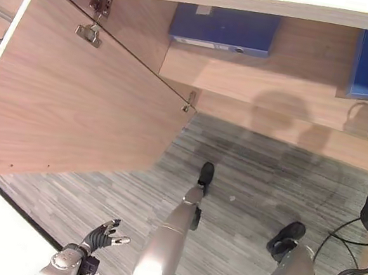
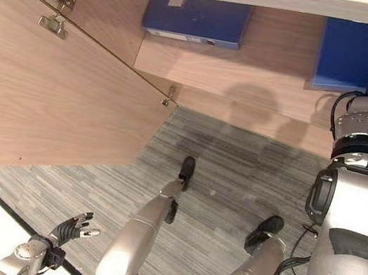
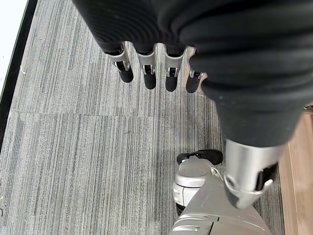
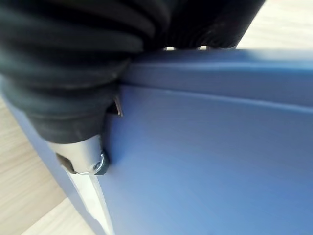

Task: Put the empty folder in the office cabinet

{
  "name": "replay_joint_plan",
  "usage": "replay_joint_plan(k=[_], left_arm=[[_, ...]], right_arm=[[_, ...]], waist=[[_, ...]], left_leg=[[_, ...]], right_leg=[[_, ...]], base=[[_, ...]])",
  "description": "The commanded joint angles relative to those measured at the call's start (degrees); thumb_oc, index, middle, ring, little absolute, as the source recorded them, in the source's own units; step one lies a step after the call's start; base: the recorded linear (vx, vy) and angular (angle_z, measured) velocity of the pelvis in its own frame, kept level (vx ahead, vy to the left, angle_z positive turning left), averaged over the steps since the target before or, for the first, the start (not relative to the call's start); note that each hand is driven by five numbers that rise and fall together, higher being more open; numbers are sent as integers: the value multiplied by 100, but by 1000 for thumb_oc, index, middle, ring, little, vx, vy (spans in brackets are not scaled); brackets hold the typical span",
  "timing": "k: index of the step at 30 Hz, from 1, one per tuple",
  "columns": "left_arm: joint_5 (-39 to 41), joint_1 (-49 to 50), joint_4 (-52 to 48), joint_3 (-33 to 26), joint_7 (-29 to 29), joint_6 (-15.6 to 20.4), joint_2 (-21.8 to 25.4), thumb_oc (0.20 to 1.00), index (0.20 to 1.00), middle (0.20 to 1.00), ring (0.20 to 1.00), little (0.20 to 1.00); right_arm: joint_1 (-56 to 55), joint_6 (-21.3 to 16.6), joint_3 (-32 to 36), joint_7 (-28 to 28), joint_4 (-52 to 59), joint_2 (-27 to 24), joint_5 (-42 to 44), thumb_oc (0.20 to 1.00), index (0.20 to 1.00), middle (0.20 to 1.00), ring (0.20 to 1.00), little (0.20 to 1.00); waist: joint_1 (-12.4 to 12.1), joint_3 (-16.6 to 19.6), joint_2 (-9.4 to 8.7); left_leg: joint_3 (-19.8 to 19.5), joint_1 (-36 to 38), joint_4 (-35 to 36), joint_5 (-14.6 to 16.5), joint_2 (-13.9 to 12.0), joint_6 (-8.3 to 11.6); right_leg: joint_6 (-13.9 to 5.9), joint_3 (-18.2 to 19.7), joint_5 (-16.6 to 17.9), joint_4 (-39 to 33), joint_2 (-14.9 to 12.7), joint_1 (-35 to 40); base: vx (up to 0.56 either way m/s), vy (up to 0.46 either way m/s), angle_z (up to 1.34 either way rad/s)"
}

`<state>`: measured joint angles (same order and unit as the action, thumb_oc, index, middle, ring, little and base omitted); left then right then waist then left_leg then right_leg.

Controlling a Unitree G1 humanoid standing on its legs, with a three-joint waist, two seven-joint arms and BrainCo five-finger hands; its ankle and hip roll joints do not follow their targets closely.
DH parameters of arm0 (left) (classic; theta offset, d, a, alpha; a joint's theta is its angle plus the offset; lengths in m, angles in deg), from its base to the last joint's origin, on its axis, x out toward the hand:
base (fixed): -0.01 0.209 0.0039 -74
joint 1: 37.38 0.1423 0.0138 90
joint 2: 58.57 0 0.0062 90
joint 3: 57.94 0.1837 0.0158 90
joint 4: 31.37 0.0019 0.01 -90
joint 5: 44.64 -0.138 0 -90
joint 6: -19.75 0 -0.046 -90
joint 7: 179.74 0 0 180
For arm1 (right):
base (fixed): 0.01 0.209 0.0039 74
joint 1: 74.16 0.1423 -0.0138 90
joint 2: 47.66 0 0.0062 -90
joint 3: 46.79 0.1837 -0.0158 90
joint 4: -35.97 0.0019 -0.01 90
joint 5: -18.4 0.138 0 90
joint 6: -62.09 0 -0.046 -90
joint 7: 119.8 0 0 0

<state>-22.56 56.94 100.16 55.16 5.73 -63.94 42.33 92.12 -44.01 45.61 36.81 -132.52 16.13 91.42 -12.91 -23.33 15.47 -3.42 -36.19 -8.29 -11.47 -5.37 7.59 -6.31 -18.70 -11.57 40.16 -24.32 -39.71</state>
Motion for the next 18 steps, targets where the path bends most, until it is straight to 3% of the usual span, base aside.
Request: replay_joint_plan(k=[1, 8, 9, 10, 16, 18], left_arm=[[134, -195, 453, 122, -135, -27, 30, 1000, 1000, 1000, 1000, 1000], [-84, -192, 464, 230, -128, 10, 95, 1000, 1000, 1000, 1000, 1000], [-90, -187, 478, 226, -134, 2, 98, 1000, 1000, 1000, 1000, 1000], [-91, -179, 484, 235, -148, 4, 93, 1000, 1000, 1000, 1000, 1000], [-125, -175, 411, 317, -190, -9, 104, 1000, 1000, 1000, 1000, 1000], [-77, -290, 371, 424, -294, -32, 101, 1000, 1000, 1000, 1000, 1000]], right_arm=[[524, -349, -249, 35, 604, -337, -42, 200, 200, 200, 200, 200], [872, -234, -541, 0, 498, -538, -167, 200, 200, 200, 200, 200], [910, -218, -589, 2, 475, -554, -180, 442, 442, 442, 442, 442], [959, -184, -627, -2, 401, -593, -152, 1000, 1000, 1000, 1000, 1000], [1031, 20, -606, -195, 0, -748, -133, 1000, 1000, 1000, 1000, 1000], [1178, 257, -673, -482, -457, -849, -218, 1000, 1000, 1000, 1000, 1000]], waist=[[-124, -33, -140], [-176, 14, -134], [-193, 25, -136], [-215, 37, -138], [-195, 62, -141], [-168, 62, -165]], left_leg=[[174, 289, -510, 1368, -267, 286], [159, 269, -505, 1371, -268, 294], [159, 273, -494, 1375, -270, 295], [150, 245, -503, 1368, -274, 297], [90, 220, -497, 1364, -260, 311], [69, 232, -445, 1348, -251, 317]], right_leg=[[-523, 326, -129, -1036, 365, 628], [-520, 321, -166, -955, 370, 573], [-529, 315, -168, -946, 363, 564], [-531, 299, -176, -926, 357, 544], [-515, 299, -243, -838, 351, 527], [-500, 299, -255, -832, 367, 512]], base=[[0, 0, 0], [0, 0, 0], [0, 0, 0], [32, -47, 0], [27, -37, 3], [30, -19, 4]])
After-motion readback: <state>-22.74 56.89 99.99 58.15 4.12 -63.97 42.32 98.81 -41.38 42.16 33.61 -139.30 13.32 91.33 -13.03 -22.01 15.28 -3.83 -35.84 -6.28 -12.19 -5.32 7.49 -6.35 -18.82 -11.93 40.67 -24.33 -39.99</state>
